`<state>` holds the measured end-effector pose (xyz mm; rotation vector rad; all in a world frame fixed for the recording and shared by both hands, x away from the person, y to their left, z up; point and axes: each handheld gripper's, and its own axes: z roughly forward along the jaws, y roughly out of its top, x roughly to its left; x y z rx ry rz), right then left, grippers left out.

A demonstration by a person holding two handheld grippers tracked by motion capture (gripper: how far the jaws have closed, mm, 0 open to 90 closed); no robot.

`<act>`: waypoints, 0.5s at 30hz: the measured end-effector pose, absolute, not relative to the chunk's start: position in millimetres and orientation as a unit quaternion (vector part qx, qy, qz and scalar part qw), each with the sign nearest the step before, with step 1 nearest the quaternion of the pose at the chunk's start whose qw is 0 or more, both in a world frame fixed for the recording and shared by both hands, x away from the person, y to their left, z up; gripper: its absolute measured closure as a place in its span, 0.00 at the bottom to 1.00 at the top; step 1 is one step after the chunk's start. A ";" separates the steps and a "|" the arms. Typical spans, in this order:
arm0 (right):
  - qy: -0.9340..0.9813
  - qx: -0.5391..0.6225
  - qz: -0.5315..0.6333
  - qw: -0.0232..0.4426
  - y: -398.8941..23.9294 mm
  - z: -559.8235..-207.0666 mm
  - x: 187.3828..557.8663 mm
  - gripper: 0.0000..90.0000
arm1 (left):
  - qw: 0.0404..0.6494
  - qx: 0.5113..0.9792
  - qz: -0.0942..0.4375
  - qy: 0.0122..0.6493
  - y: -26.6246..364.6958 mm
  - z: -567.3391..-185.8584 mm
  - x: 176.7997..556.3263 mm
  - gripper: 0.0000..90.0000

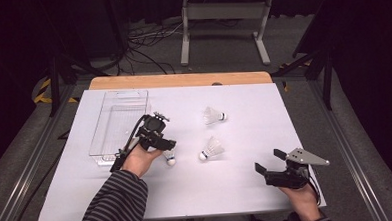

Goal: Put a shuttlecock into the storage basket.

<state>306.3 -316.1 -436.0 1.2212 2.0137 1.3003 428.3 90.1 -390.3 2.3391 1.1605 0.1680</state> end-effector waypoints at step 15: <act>0.730 0.443 0.469 0.224 -316.3 -436.2 306.5 0.11 | 0.259 0.866 0.044 0.425 90.6 -392.5 430.0 0.60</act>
